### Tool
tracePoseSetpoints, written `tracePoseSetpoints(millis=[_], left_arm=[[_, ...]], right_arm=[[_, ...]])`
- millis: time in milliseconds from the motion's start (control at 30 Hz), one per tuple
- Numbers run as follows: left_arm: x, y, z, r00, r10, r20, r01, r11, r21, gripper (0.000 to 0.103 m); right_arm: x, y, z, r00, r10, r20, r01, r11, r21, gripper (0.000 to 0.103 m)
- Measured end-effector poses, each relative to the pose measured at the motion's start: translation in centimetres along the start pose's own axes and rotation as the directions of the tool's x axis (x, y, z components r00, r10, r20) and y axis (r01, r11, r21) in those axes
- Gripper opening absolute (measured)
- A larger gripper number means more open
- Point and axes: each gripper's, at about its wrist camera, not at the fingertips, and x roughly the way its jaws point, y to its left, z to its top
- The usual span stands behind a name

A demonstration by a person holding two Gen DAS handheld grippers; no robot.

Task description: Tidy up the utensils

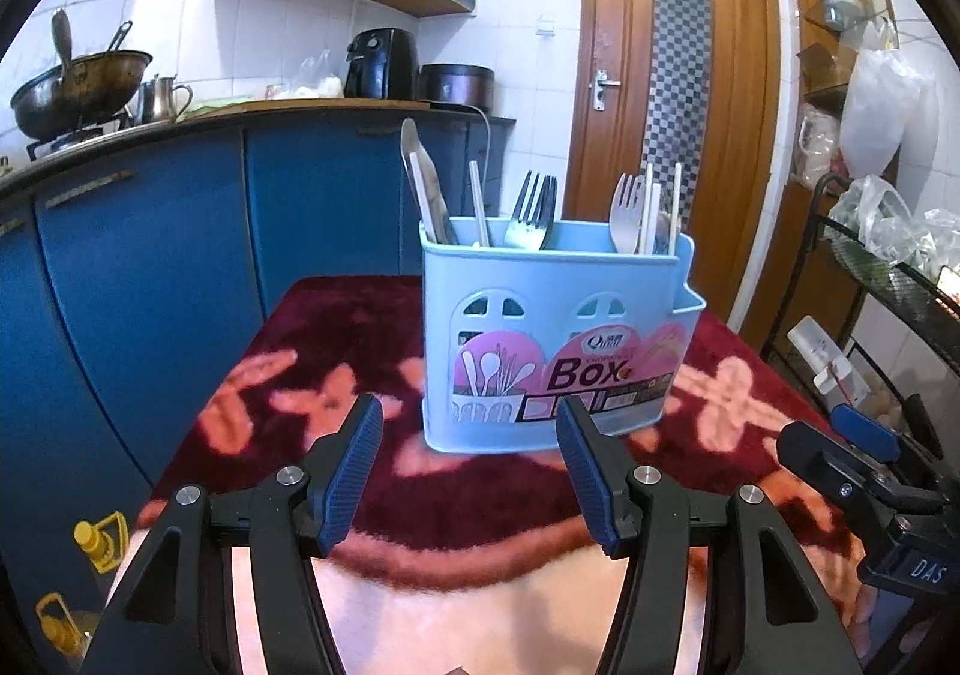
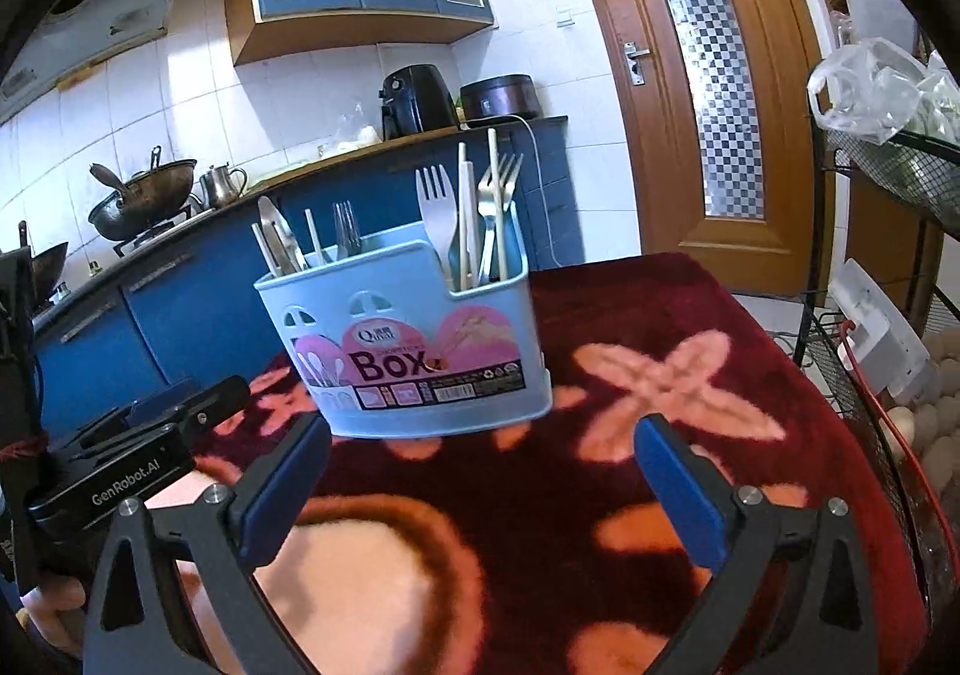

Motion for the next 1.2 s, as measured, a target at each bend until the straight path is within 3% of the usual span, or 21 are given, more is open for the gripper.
tracePoseSetpoints(millis=[1200], left_arm=[[0.92,0.06,-1.0,0.999,0.029,-0.026,-0.029,1.0,-0.01,0.062]], right_arm=[[0.85,-0.16,-0.86,0.999,-0.02,-0.028,0.021,1.0,0.008,0.103]])
